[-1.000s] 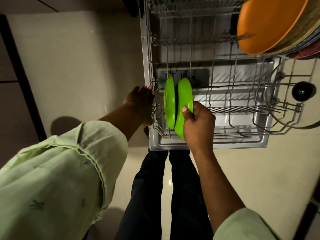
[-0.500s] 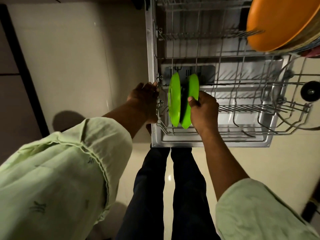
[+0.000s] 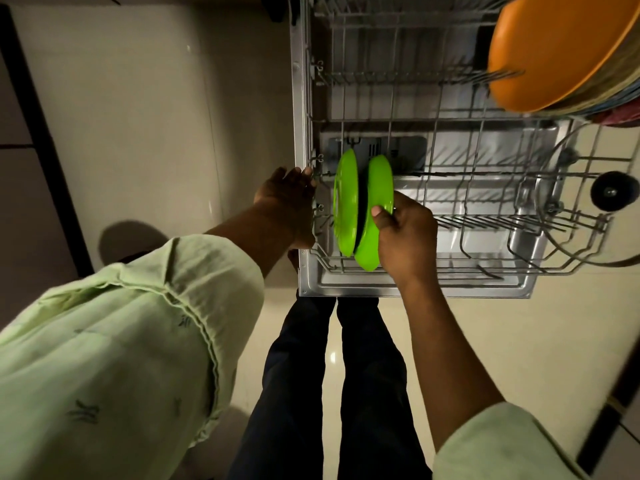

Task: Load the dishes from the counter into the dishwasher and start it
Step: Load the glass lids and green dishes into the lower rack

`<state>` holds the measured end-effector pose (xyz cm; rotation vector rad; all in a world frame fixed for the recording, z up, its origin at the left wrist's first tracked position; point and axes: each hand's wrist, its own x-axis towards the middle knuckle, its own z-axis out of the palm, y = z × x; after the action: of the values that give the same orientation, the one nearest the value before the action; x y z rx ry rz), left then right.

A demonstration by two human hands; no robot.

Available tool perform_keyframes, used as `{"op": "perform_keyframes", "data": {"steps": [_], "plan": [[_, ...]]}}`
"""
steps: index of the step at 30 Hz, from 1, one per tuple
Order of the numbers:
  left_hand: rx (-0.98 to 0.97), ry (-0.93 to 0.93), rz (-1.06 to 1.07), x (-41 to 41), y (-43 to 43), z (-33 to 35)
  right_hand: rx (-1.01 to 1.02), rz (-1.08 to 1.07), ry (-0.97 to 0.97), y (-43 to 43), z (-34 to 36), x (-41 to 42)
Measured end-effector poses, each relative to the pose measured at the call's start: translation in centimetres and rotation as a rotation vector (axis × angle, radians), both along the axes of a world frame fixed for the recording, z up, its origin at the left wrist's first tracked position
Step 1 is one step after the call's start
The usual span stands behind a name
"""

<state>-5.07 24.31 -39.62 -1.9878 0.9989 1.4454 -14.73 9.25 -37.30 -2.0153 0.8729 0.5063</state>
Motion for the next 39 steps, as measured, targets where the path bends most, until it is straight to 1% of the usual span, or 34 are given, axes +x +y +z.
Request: {"op": "perform_keyframes", "data": {"steps": [9, 16, 19, 24, 33, 36, 39], "plan": [[0.009, -0.003, 0.014, 0.0, 0.0, -0.2, 0.030, 0.009, -0.032, 0.9, 1.8, -0.3], [0.004, 0.000, 0.026, -0.1, -0.1, -0.1, -0.014, 0.049, -0.038, 0.3, 2.2, 0.6], [0.007, 0.006, 0.029, -0.1, 0.0, -0.1, -0.018, 0.027, -0.066, 0.1, 2.6, 1.0], [0.011, 0.006, 0.033, -0.1, -0.2, -0.2, -0.044, 0.074, -0.009, 0.2, 2.0, 1.6], [0.003, 0.014, 0.043, 0.0, 0.0, -0.1, -0.089, 0.101, -0.041, -0.5, 2.5, 1.8], [-0.004, 0.009, 0.054, -0.1, 0.0, -0.2, -0.064, 0.072, -0.066, -0.7, 1.9, 1.8], [-0.012, -0.001, 0.053, -0.1, 0.1, -0.3, -0.041, 0.069, -0.033, -0.6, 1.0, 1.8]]}}
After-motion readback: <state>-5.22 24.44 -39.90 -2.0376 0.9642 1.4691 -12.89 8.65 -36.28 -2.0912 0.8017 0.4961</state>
